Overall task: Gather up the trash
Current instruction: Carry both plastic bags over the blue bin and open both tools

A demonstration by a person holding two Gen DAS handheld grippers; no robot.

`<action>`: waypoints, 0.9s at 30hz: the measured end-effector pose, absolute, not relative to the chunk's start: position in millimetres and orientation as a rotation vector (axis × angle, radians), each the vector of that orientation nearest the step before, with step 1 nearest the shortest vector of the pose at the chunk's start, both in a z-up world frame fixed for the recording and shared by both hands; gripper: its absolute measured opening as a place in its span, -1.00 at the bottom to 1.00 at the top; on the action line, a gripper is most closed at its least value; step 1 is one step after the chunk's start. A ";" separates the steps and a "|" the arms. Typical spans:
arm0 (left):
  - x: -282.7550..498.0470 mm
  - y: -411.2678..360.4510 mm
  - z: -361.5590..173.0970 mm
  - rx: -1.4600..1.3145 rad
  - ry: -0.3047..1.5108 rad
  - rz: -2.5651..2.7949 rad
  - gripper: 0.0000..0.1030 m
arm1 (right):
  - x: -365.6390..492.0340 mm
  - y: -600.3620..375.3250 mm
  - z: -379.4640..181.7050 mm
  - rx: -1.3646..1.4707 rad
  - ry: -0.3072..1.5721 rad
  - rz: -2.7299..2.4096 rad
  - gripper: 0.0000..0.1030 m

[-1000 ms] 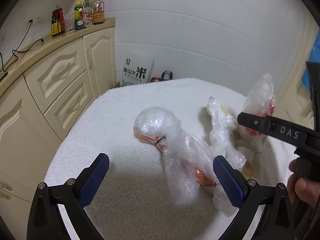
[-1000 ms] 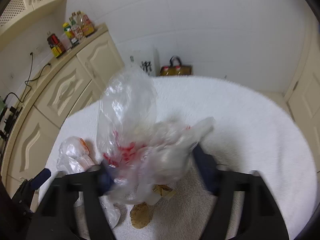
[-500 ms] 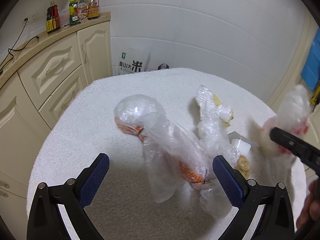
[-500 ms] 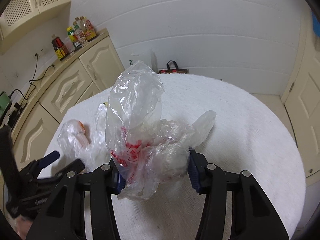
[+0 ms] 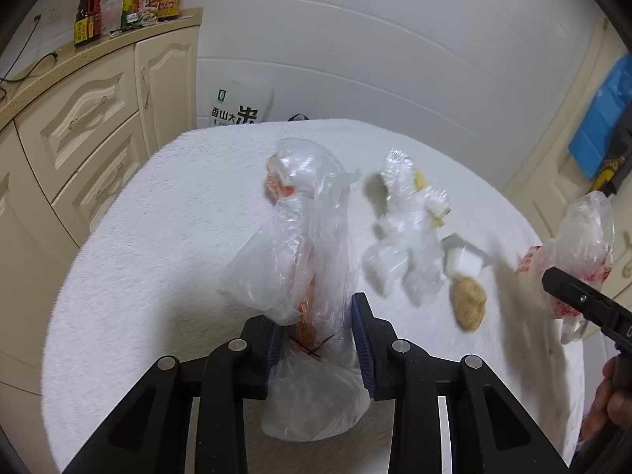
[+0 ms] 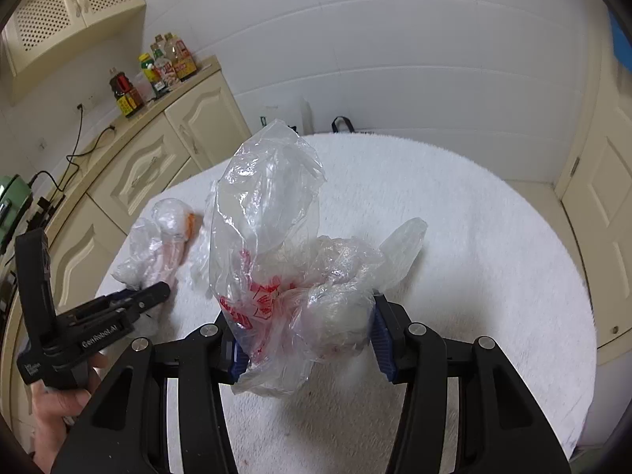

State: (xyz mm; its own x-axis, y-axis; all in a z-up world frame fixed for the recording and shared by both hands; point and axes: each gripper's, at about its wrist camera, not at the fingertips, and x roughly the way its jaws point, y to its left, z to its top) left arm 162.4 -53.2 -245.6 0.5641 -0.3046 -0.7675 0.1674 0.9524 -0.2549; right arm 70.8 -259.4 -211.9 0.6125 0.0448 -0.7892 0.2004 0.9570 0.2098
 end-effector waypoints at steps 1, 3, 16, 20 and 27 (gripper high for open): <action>164.3 -55.0 -245.2 -0.139 0.933 -0.276 -0.31 | 69.9 -259.1 -213.3 0.295 0.913 -0.091 -0.01; 172.8 -62.1 -245.2 -0.108 0.928 -0.239 0.02 | 68.1 -257.8 -215.0 0.304 0.916 -0.091 -0.01; 187.8 -71.3 -251.0 -0.115 0.905 -0.175 -0.54 | 40.1 -262.7 -193.7 0.308 0.873 -0.105 -0.01; 159.8 -68.1 -230.4 -0.121 0.853 -0.187 -0.53 | 23.6 -263.4 -180.7 0.317 0.842 -0.105 -0.01; 95.8 -72.3 -188.6 -0.072 0.736 -0.257 -0.53 | -17.7 -271.5 -150.8 0.330 0.762 -0.124 -0.01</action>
